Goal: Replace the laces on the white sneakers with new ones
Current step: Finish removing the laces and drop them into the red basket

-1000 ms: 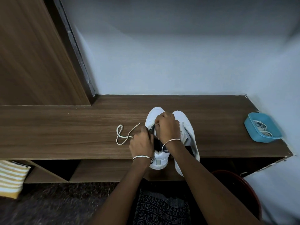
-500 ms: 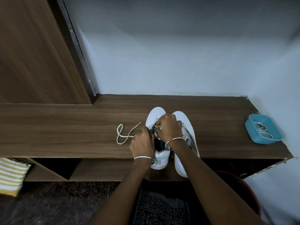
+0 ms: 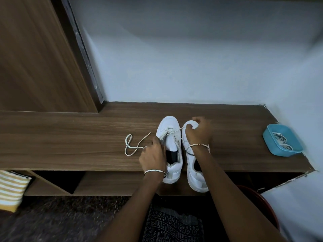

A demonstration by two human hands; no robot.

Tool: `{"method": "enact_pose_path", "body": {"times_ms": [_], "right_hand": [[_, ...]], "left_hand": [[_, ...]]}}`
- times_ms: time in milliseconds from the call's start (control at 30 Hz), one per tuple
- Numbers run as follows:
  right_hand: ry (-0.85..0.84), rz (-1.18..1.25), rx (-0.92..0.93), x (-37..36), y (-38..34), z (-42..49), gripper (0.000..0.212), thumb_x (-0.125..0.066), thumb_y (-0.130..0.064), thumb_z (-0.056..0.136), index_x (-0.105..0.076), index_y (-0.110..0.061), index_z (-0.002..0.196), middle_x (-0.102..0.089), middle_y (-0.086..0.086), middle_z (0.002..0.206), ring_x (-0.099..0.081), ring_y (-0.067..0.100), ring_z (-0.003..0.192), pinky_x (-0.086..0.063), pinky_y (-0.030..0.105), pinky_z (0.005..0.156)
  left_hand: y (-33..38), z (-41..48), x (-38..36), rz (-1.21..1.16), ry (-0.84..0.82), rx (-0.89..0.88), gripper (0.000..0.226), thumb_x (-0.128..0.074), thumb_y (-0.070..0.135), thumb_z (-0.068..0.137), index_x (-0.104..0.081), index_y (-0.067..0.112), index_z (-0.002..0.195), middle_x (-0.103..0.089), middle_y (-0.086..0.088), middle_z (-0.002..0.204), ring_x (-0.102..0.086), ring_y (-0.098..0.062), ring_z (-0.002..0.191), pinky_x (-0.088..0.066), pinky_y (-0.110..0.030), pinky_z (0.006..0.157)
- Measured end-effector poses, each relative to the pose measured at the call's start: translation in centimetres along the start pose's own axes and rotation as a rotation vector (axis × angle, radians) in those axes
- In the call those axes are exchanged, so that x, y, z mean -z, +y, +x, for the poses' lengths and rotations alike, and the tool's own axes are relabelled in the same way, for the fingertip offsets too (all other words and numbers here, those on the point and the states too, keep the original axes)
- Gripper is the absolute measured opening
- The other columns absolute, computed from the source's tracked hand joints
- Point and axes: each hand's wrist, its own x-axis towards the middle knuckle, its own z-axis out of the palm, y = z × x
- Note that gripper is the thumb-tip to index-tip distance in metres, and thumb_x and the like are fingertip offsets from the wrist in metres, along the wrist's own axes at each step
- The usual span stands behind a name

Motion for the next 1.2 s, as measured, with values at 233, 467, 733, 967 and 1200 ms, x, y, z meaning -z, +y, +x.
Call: {"method": "enact_pose_path", "body": {"times_ms": [233, 467, 733, 967, 1200], "right_hand": [[-0.352, -0.623, 0.441, -3.2, -0.2, -3.2, 0.015, -0.061, -0.023, 0.087, -0.075, -0.025, 0.093, -0.058, -0.005, 0.122, -0.041, 0.024, 0.122, -0.030, 0.043, 0.093], [-0.109, -0.318, 0.175, -2.0, -0.3, -1.7, 0.010, -0.064, -0.021, 0.076, -0.072, -0.023, 0.071, -0.069, -0.004, 0.088, -0.060, 0.025, 0.099, -0.047, 0.038, 0.082], [0.002, -0.170, 0.039, 0.0, 0.0, -0.2, 0.019, -0.062, -0.009, 0.074, -0.068, -0.016, 0.091, -0.066, 0.005, 0.103, -0.057, 0.031, 0.106, -0.046, 0.046, 0.091], [-0.389, -0.611, 0.403, -2.9, -0.5, -2.6, 0.012, -0.066, -0.026, 0.084, -0.074, -0.029, 0.092, -0.057, -0.009, 0.125, -0.040, 0.021, 0.124, -0.026, 0.040, 0.091], [-0.124, -0.171, 0.063, -1.8, 0.2, -1.4, 0.011, -0.065, -0.023, 0.077, -0.073, -0.024, 0.070, -0.070, -0.006, 0.089, -0.062, 0.024, 0.096, -0.048, 0.038, 0.085]], "left_hand": [[0.0, 0.0, -0.2, 0.048, 0.041, -0.002, 0.010, -0.048, 0.013, 0.097, -0.051, 0.017, 0.105, -0.068, -0.008, 0.084, -0.070, -0.031, 0.080, -0.036, -0.033, 0.051], [0.0, 0.2, -0.7, 0.078, 0.072, 0.005, 0.035, -0.088, 0.016, 0.059, -0.056, 0.020, 0.072, -0.054, 0.000, 0.046, -0.058, -0.022, 0.038, -0.027, -0.021, 0.033], [-0.3, 0.1, -1.5, 0.067, 0.113, -0.008, 0.037, -0.090, 0.020, 0.058, -0.057, 0.019, 0.074, -0.053, 0.000, 0.047, -0.057, -0.022, 0.039, -0.024, -0.020, 0.036], [-0.3, 0.1, -1.3, 0.102, 0.185, -0.010, 0.037, -0.089, 0.009, 0.053, -0.057, 0.018, 0.070, -0.052, 0.000, 0.043, -0.055, -0.022, 0.035, -0.029, -0.018, 0.032], [-0.3, 0.1, -1.6, 0.102, 0.187, -0.011, 0.038, -0.088, 0.012, 0.056, -0.055, 0.018, 0.073, -0.054, 0.000, 0.047, -0.057, -0.022, 0.037, -0.031, -0.020, 0.032]]}}
